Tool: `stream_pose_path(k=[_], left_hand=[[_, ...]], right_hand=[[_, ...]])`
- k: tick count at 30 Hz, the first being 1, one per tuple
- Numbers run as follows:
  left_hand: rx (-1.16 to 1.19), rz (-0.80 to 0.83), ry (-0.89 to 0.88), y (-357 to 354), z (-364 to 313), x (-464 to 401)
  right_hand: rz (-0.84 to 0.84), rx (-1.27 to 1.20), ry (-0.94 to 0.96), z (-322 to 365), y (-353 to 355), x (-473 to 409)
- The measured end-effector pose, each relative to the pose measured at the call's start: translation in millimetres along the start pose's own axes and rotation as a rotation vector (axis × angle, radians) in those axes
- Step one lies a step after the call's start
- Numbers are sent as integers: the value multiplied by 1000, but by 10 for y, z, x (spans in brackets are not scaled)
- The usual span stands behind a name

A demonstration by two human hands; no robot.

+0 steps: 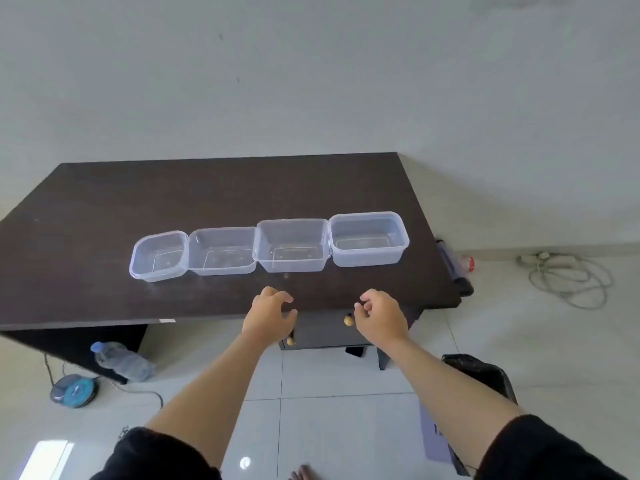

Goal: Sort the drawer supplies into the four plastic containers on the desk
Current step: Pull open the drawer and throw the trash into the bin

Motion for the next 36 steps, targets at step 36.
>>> stream_pose_path(k=[36], left_hand=[[68,-434,0,-729,441,-175]], right_hand=[[-301,-704,-537,-610,-1372,-227]])
Point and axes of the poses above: each hand's wrist, its own x-axis away from the middle knuckle, its own y-axis out of the back of the hand, z = x × y, the point moved 1 cm from there along -x, towards the middle knuckle, and after that the axes turned 8 degrees about -y, right-handed, at the moved point
